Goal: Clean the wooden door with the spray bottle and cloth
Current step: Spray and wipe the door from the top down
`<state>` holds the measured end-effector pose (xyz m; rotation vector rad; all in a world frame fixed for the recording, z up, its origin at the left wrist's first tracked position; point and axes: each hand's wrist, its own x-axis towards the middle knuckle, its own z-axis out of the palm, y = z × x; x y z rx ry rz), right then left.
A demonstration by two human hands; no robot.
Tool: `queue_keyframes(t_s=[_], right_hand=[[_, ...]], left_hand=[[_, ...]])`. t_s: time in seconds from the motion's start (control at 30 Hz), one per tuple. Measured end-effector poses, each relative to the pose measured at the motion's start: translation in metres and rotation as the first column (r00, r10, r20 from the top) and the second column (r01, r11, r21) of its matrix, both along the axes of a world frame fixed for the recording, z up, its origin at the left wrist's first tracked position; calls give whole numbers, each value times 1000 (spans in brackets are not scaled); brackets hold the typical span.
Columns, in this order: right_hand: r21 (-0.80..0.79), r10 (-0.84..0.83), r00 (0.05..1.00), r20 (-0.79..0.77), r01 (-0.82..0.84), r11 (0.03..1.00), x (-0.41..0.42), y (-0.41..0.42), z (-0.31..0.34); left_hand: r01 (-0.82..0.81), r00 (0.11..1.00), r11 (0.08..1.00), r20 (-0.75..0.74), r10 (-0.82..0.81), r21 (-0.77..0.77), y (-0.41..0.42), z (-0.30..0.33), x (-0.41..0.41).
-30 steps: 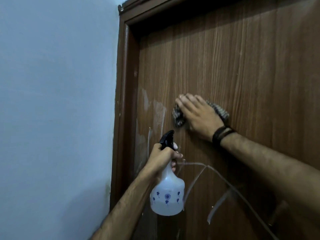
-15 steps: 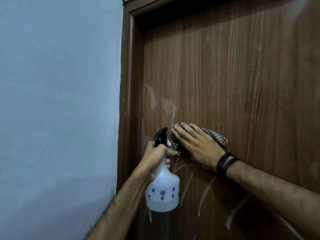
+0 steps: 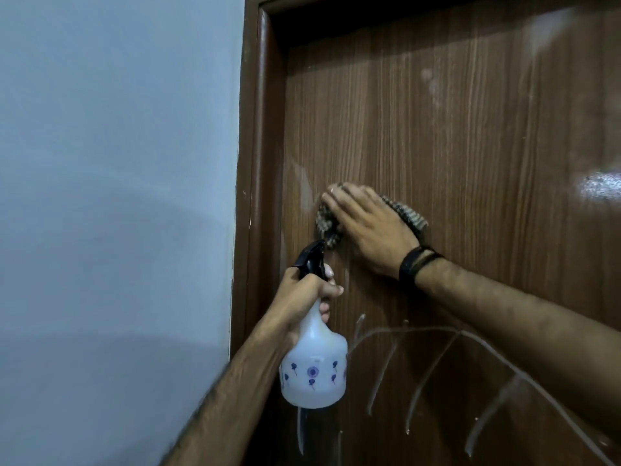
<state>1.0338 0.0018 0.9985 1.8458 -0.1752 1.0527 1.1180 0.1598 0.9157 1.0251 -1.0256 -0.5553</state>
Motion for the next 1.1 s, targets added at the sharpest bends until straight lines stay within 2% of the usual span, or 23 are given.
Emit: queue_keyframes(t_s=[0.1, 0.2, 0.27, 0.37, 0.5, 0.6, 0.77, 0.83, 0.9, 1.03, 1.1], right_hand=[[-34, -2, 989, -149, -3, 999, -10, -5, -45], [-25, -5, 981, -194, 0, 1000, -23, -14, -57], [14, -6, 993, -117, 8, 1000, -26, -16, -37], [97, 30, 995, 99, -40, 995, -19, -10, 14], [80, 36, 988, 152, -48, 996, -1, -4, 38], [43, 17, 997, 71, -20, 999, 2, -4, 6], [-22, -41, 971, -235, 37, 999, -12, -8, -77], [-13, -38, 961, -273, 36, 999, -22, -13, -84], [1, -10, 977, -214, 10, 1000, -28, -18, -67], [131, 38, 995, 87, -49, 990, -22, -13, 6], [125, 51, 989, 140, -69, 990, -8, -7, 38]], left_hand=[[-16, 999, 1000, -34, 16, -9, 0, -2, 2], [17, 999, 1000, -49, -18, -7, 2, -6, 6], [43, 998, 999, -39, -43, -4, 4, -6, 9], [50, 998, 999, -36, -49, 0, 6, -2, 17], [43, 998, 999, -42, -44, -19, 7, 0, 28], [22, 998, 999, -59, -24, -33, 7, -3, 33], [30, 996, 999, -81, -32, -30, 8, -6, 32], [30, 996, 999, -78, -31, -21, 9, -6, 30], [42, 997, 999, -65, -43, -11, 10, -4, 29], [37, 998, 999, -42, -39, -30, 10, 13, 32], [38, 999, 998, -25, -40, -53, 10, 23, 31]])
